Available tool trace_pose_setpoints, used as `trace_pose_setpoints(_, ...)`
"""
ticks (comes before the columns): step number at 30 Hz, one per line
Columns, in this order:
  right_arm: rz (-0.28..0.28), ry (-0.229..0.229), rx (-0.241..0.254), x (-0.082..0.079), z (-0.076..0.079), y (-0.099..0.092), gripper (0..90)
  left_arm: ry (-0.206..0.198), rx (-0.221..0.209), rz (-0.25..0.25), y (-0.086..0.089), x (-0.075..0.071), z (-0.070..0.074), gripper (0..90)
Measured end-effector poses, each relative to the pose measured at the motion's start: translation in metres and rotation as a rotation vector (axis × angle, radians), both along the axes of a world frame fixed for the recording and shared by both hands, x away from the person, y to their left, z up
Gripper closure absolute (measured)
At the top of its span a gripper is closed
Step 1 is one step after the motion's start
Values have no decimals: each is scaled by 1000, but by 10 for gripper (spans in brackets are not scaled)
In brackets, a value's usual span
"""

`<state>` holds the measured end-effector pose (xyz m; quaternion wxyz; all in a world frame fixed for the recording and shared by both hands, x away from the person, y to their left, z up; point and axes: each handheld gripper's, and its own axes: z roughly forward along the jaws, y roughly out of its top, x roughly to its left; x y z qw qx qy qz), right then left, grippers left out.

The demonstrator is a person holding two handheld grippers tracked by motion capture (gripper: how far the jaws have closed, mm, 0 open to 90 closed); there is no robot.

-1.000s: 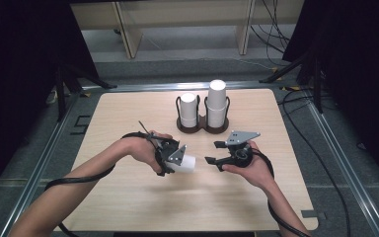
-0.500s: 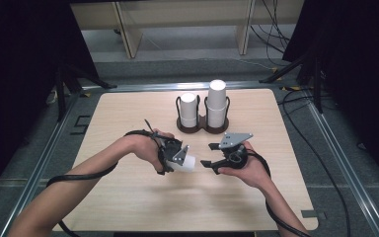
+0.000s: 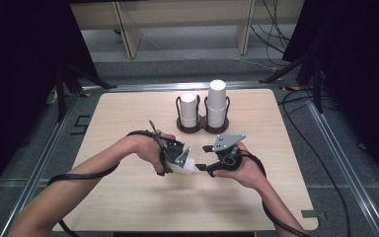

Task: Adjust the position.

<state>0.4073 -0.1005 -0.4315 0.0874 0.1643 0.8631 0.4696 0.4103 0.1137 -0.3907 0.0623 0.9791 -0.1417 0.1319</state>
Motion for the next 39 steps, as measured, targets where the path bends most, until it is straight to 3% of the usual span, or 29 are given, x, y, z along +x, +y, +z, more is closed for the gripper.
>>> trace_pose_setpoints(2,14,-21,-4,1,0,2,296,-11,17,-5,-1,0,-1,349)
trace_pose_setpoints(5,25,-6,-8,0,0,5,296,-22,46,-23,-3,1,2,349)
trace_pose_setpoints(6,34,-23,-8,1,0,6,297,-23,44,-22,-3,1,2,349)
trace_pose_setpoints(9,35,-17,-13,0,0,9,297,-21,25,-10,-4,1,2,349)
trace_pose_setpoints(17,58,-4,-21,-1,-1,19,296,-33,49,-29,-8,0,4,349)
trace_pose_setpoints(23,82,-18,-24,1,-1,27,296,-29,35,-23,-9,0,4,348)
trace_pose_setpoints(24,76,4,-18,0,-2,29,296,-30,35,-24,-9,0,4,348)
trace_pose_setpoints(26,79,-11,-19,1,-3,30,296,-27,37,-23,-9,0,4,349)
trace_pose_setpoints(28,82,2,-20,1,-4,32,296,-26,38,-26,-9,-1,4,348)
trace_pose_setpoints(29,82,-4,-21,2,-4,33,296,-30,56,-39,-9,0,5,349)
trace_pose_setpoints(32,88,-6,-23,2,-4,34,296,-29,32,-36,-10,-1,5,349)
trace_pose_setpoints(36,87,7,-20,2,-7,35,296,-31,56,-47,-11,-1,7,348)
trace_pose_setpoints(39,88,5,-24,2,-8,34,296,-27,42,-40,-11,-1,6,349)
